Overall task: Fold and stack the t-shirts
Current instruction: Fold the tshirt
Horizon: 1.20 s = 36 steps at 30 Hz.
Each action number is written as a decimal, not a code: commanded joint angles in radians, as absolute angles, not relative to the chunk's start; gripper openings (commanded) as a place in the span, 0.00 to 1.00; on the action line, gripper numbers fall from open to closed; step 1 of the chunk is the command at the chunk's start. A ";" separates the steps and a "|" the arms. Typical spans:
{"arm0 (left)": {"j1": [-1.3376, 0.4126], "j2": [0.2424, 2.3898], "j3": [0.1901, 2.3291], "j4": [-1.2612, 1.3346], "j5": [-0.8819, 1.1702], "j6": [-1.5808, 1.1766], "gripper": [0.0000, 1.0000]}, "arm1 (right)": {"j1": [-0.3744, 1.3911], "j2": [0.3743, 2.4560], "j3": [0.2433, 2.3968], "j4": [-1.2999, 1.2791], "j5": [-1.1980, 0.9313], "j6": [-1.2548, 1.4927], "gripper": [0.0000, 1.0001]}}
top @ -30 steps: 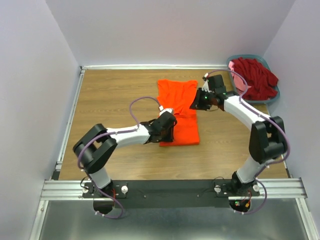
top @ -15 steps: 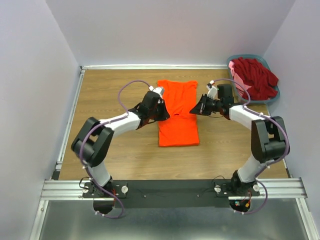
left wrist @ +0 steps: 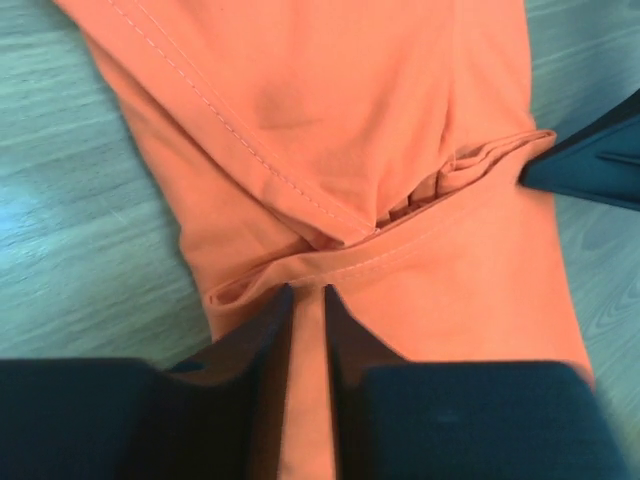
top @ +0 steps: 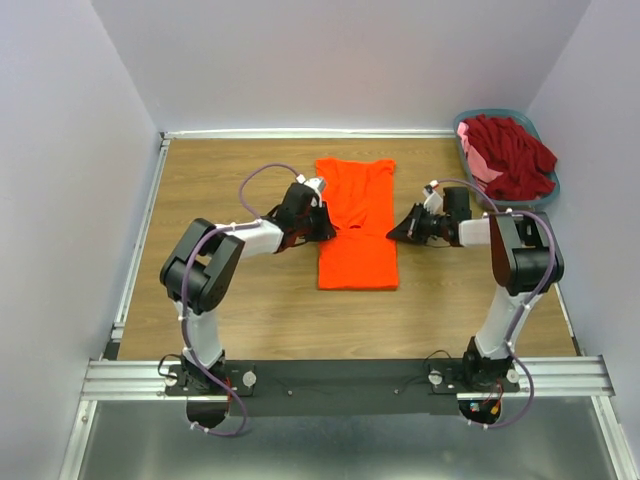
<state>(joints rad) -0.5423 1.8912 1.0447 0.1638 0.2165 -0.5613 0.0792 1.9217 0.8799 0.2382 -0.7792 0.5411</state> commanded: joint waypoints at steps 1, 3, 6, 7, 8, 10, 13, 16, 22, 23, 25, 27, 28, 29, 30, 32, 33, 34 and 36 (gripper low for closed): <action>-0.538 1.758 1.005 0.193 0.238 -0.552 0.32 | 0.072 1.835 0.838 0.305 -0.844 0.571 0.02; -0.540 1.651 0.961 0.193 0.239 -0.566 0.37 | 0.083 1.761 0.796 0.292 -0.859 0.574 0.02; -0.555 1.542 0.856 0.204 0.276 -0.569 0.32 | 0.100 1.661 0.750 0.264 -0.935 0.572 0.03; -0.570 1.526 0.804 0.207 0.284 -0.575 0.30 | 0.122 1.645 0.714 0.265 -0.984 0.575 0.02; -0.581 1.511 0.778 0.213 0.302 -0.589 0.28 | 0.138 1.637 0.697 0.262 -1.002 0.575 0.02; -0.609 1.486 0.724 0.245 0.308 -0.601 0.25 | 0.204 1.617 0.643 0.264 -1.006 0.566 0.01; -0.659 1.494 0.634 0.296 0.316 -0.632 0.20 | 0.268 1.603 0.551 0.343 -1.020 0.615 0.01; -0.683 1.535 0.606 0.337 0.311 -0.652 0.12 | 0.298 1.606 0.502 0.431 -1.011 0.644 0.01; -0.684 1.626 0.575 0.391 0.272 -0.696 0.10 | 0.305 1.745 0.492 0.436 -0.980 0.566 0.01; -0.680 1.635 0.565 0.394 0.264 -0.715 0.09 | 0.305 1.767 0.495 0.437 -0.971 0.554 0.01; -0.661 1.655 0.549 0.405 0.259 -0.730 0.08 | 0.287 1.840 0.502 0.451 -0.969 0.537 0.01; -0.646 1.667 0.523 0.416 0.264 -0.752 0.08 | 0.241 1.877 0.485 0.515 -0.985 0.563 0.01; -0.631 1.672 0.511 0.425 0.270 -0.753 0.08 | 0.221 1.891 0.479 0.541 -0.994 0.568 0.01; -0.627 1.678 0.505 0.425 0.275 -0.753 0.08 | 0.200 1.893 0.474 0.541 -0.996 0.572 0.00; -0.624 1.678 0.500 0.425 0.275 -0.753 0.08 | 0.168 1.890 0.457 0.581 -1.008 0.606 0.01; -0.624 1.677 0.486 0.426 0.273 -0.758 0.08 | 0.149 1.861 0.450 0.580 -0.979 0.629 0.01; -0.624 1.666 0.482 0.426 0.281 -0.765 0.08 | 0.135 1.844 0.442 0.569 -0.973 0.641 0.01; -0.623 1.660 0.477 0.425 0.290 -0.770 0.08 | 0.133 1.827 0.434 0.568 -0.970 0.650 0.01; -0.626 1.610 0.465 0.420 0.308 -0.785 0.10 | 0.135 1.748 0.416 0.540 -0.973 0.669 0.01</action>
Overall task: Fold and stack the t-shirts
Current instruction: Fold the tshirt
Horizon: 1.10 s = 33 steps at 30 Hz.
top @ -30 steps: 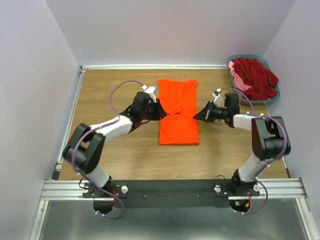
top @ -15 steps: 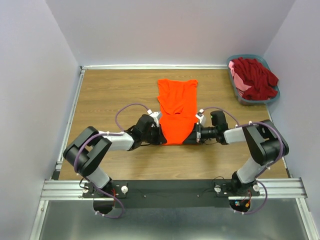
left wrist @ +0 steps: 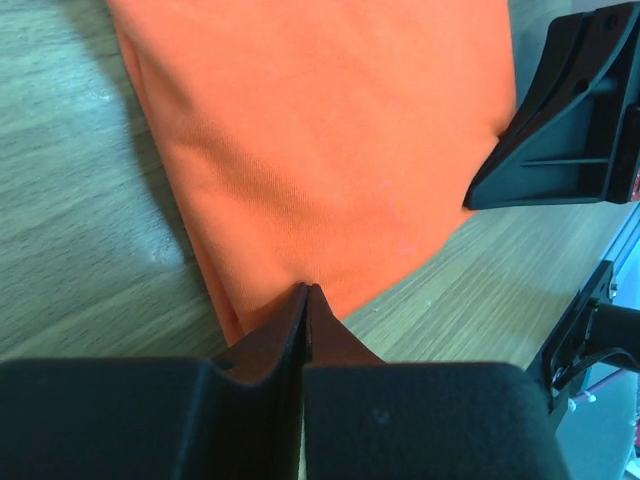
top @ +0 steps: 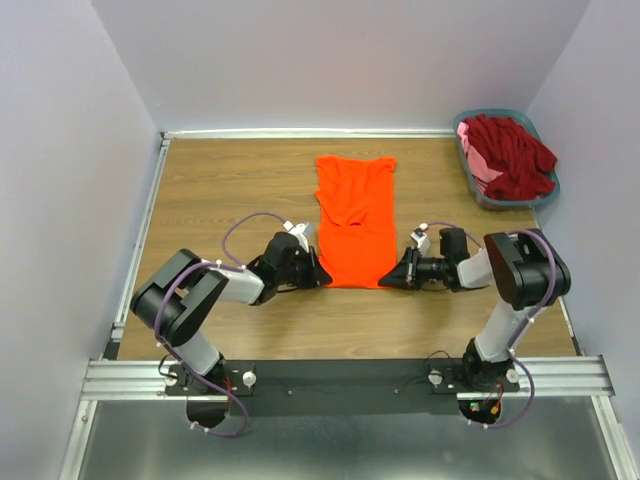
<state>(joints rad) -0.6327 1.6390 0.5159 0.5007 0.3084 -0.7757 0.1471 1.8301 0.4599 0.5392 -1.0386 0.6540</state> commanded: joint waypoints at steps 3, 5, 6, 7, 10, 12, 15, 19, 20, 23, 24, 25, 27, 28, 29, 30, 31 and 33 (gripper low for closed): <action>-0.635 1.492 0.483 0.344 0.269 -0.805 0.18 | 0.141 1.564 0.469 0.244 -0.884 0.582 0.01; -0.653 1.431 0.533 0.227 0.220 -0.796 0.28 | 0.155 1.467 0.529 0.044 -0.780 0.497 0.00; -0.675 1.377 0.555 0.147 0.159 -0.795 0.35 | 0.158 1.383 0.543 0.007 -0.763 0.497 0.01; -0.686 1.352 0.575 0.111 0.131 -0.795 0.38 | 0.158 1.347 0.558 -0.042 -0.720 0.500 0.00; -0.724 1.277 0.643 -0.019 0.008 -0.818 0.54 | 0.173 1.263 0.621 -0.193 -0.635 0.511 0.05; -0.741 1.266 0.687 -0.084 -0.090 -0.838 0.63 | 0.193 1.207 0.658 -0.285 -0.533 0.522 0.22; -0.772 1.331 0.762 -0.242 -0.185 -0.838 0.70 | 0.221 1.189 0.693 -0.418 -0.405 0.532 0.54; -0.827 1.449 0.862 -0.366 -0.282 -0.838 0.72 | 0.294 1.196 0.752 -0.549 -0.186 0.538 0.74; -0.833 1.468 0.877 -0.377 -0.288 -0.842 0.73 | 0.316 1.203 0.771 -0.581 -0.155 0.541 0.75; -0.839 1.523 0.871 -0.358 -0.281 -0.847 0.65 | 0.386 1.244 0.791 -0.600 -0.106 0.563 0.76; -0.839 1.531 0.867 -0.347 -0.285 -0.847 0.63 | 0.403 1.255 0.795 -0.598 -0.098 0.571 0.76; -0.839 1.551 0.867 -0.338 -0.288 -0.848 0.63 | 0.444 1.278 0.799 -0.600 -0.072 0.586 0.76; -0.839 1.586 0.888 -0.342 -0.290 -0.845 0.61 | 0.497 1.299 0.813 -0.600 -0.051 0.598 0.76; -0.839 1.595 0.894 -0.348 -0.291 -0.845 0.61 | 0.512 1.321 0.818 -0.598 -0.046 0.607 0.76; -0.841 1.604 0.899 -0.348 -0.293 -0.845 0.61 | 0.524 1.330 0.822 -0.598 -0.029 0.614 0.76; -0.841 1.617 0.907 -0.348 -0.295 -0.847 0.59 | 0.535 1.339 0.828 -0.600 -0.020 0.617 0.76; -0.841 1.626 0.914 -0.348 -0.296 -0.845 0.58 | 0.552 1.351 0.830 -0.600 -0.006 0.626 0.76; -0.842 1.638 0.925 -0.347 -0.299 -0.839 0.57 | 0.560 1.362 0.834 -0.600 -0.006 0.632 0.76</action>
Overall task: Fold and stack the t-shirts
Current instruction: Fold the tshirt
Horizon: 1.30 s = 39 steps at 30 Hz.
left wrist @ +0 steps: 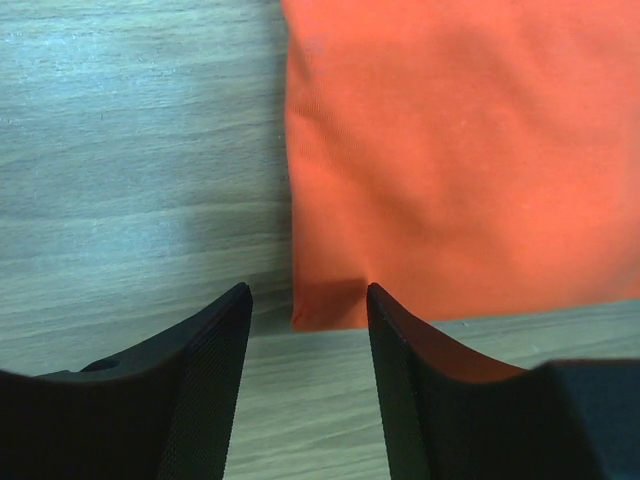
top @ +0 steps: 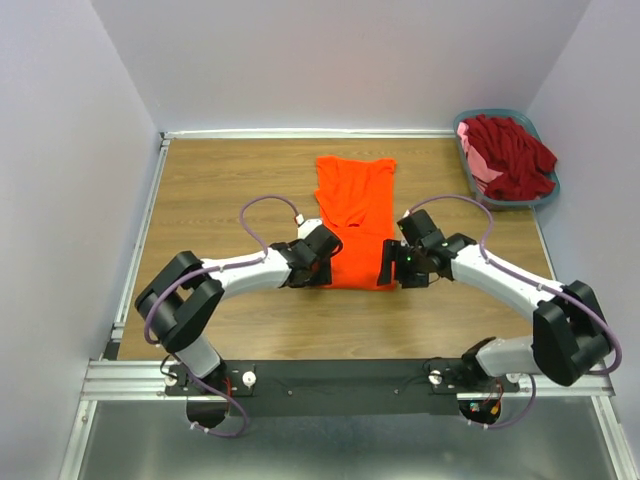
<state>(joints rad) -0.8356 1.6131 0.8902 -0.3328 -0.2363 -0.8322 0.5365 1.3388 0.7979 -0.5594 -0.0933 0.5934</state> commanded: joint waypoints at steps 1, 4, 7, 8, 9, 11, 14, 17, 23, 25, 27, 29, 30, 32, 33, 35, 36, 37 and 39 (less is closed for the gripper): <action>-0.842 1.650 0.928 -0.348 -0.299 -0.838 0.57 | 0.567 1.365 0.838 -0.600 0.012 0.640 0.76; -0.850 1.684 0.937 -0.347 -0.298 -0.833 0.56 | 0.575 1.384 0.848 -0.600 0.041 0.653 0.76; -0.856 1.723 0.940 -0.353 -0.302 -0.831 0.52 | 0.581 1.405 0.859 -0.600 0.072 0.667 0.76; -0.864 1.732 0.943 -0.354 -0.302 -0.830 0.50 | 0.584 1.411 0.862 -0.598 0.078 0.672 0.76; -0.870 1.747 0.943 -0.360 -0.301 -0.833 0.45 | 0.587 1.423 0.865 -0.598 0.084 0.681 0.76; -0.882 1.762 0.942 -0.370 -0.298 -0.838 0.42 | 0.591 1.439 0.874 -0.600 0.095 0.684 0.76; -0.903 1.787 0.939 -0.385 -0.287 -0.847 0.33 | 0.595 1.466 0.874 -0.600 0.112 0.704 0.76; -0.919 1.789 0.925 -0.387 -0.276 -0.856 0.19 | 0.600 1.497 0.871 -0.597 0.129 0.724 0.76; -0.931 1.778 0.896 -0.379 -0.267 -0.861 0.05 | 0.607 1.560 0.890 -0.563 0.132 0.742 0.69; -0.933 1.773 0.893 -0.379 -0.265 -0.861 0.01 | 0.615 1.574 0.897 -0.561 0.143 0.752 0.66; -0.934 1.764 0.884 -0.376 -0.262 -0.861 0.00 | 0.621 1.582 0.903 -0.558 0.150 0.755 0.61; -0.934 1.761 0.876 -0.370 -0.259 -0.859 0.00 | 0.624 1.588 0.899 -0.558 0.158 0.762 0.60; -0.934 1.758 0.874 -0.370 -0.259 -0.858 0.00 | 0.623 1.591 0.897 -0.558 0.160 0.762 0.57; -0.934 1.756 0.871 -0.370 -0.259 -0.857 0.00 | 0.624 1.592 0.887 -0.560 0.167 0.776 0.55; -0.934 1.755 0.865 -0.368 -0.259 -0.857 0.00 | 0.624 1.592 0.876 -0.558 0.175 0.779 0.54; -0.934 1.749 0.858 -0.362 -0.255 -0.859 0.00 | 0.624 1.588 0.868 -0.558 0.181 0.784 0.53; -0.934 1.746 0.851 -0.357 -0.253 -0.859 0.00 | 0.623 1.588 0.865 -0.560 0.183 0.784 0.52; -0.934 1.744 0.848 -0.357 -0.252 -0.858 0.00 | 0.623 1.588 0.861 -0.560 0.186 0.784 0.51; -0.934 1.743 0.842 -0.354 -0.250 -0.856 0.00 | 0.623 1.601 0.851 -0.560 0.201 0.781 0.48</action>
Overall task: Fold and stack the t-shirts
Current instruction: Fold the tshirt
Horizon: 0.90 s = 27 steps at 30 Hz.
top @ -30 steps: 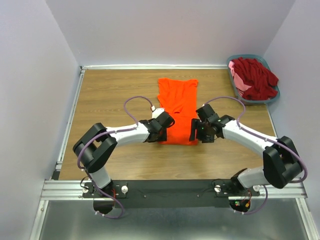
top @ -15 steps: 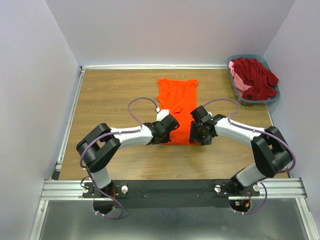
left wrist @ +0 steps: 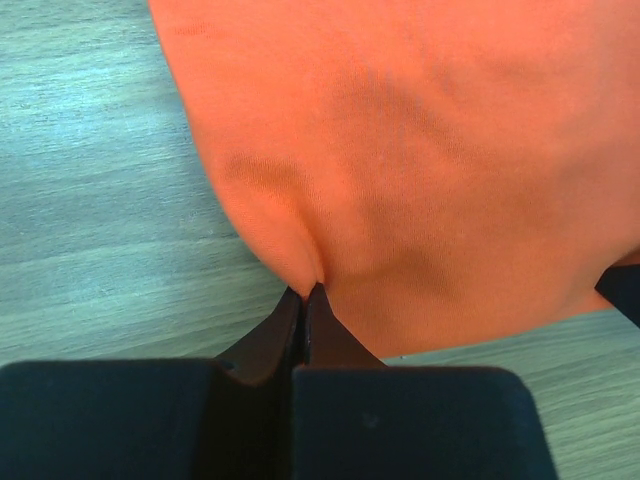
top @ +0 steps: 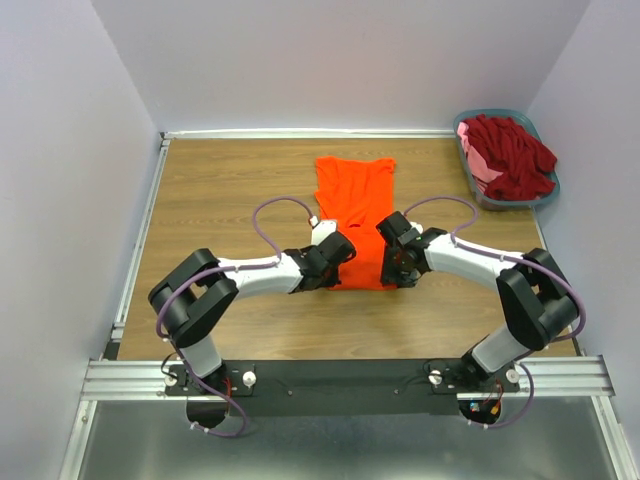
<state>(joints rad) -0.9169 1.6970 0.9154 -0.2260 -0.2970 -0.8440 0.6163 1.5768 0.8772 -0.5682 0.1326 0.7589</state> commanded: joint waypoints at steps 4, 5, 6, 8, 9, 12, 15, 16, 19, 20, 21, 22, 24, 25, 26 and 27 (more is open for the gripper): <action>-0.934 1.737 0.838 -0.354 -0.244 -0.850 0.00 | 0.627 1.641 0.792 -0.558 0.213 0.779 0.43; -0.934 1.736 0.838 -0.354 -0.242 -0.845 0.00 | 0.627 1.650 0.785 -0.558 0.210 0.776 0.43; -0.934 1.735 0.839 -0.356 -0.239 -0.842 0.00 | 0.627 1.667 0.775 -0.558 0.204 0.773 0.43; -0.934 1.735 0.839 -0.357 -0.235 -0.835 0.00 | 0.634 1.675 0.755 -0.558 0.196 0.770 0.42; -0.934 1.733 0.836 -0.356 -0.226 -0.834 0.00 | 0.637 1.677 0.750 -0.558 0.189 0.770 0.39; -0.936 1.730 0.827 -0.356 -0.216 -0.825 0.00 | 0.646 1.668 0.736 -0.560 0.181 0.764 0.19; -0.936 1.709 0.825 -0.382 -0.186 -0.796 0.00 | 0.646 1.629 0.727 -0.577 0.154 0.755 0.01; -0.936 1.686 0.827 -0.397 -0.155 -0.781 0.00 | 0.647 1.587 0.730 -0.592 0.135 0.750 0.00; -0.965 1.590 0.828 -0.529 -0.085 -0.732 0.00 | 0.667 1.478 0.749 -0.704 0.025 0.729 0.01; -0.979 1.556 0.825 -0.558 -0.068 -0.729 0.00 | 0.676 1.447 0.753 -0.780 -0.024 0.729 0.01; -0.992 1.487 0.813 -0.583 -0.020 -0.726 0.00 | 0.696 1.415 0.758 -0.823 -0.044 0.729 0.01; -1.006 1.453 0.807 -0.636 -0.005 -0.724 0.00 | 0.702 1.385 0.776 -0.871 -0.061 0.729 0.01; -1.054 1.386 0.793 -0.695 0.073 -0.736 0.00 | 0.719 1.301 0.801 -1.018 -0.084 0.729 0.01; -1.071 1.312 0.793 -0.721 0.112 -0.767 0.00 | 0.726 1.275 0.819 -1.067 -0.095 0.726 0.01; -1.106 1.277 0.792 -0.765 0.133 -0.782 0.00 | 0.724 1.249 0.860 -1.113 -0.104 0.713 0.01; -1.117 1.241 0.787 -0.782 0.158 -0.798 0.00 | 0.724 1.209 0.891 -1.203 -0.109 0.707 0.01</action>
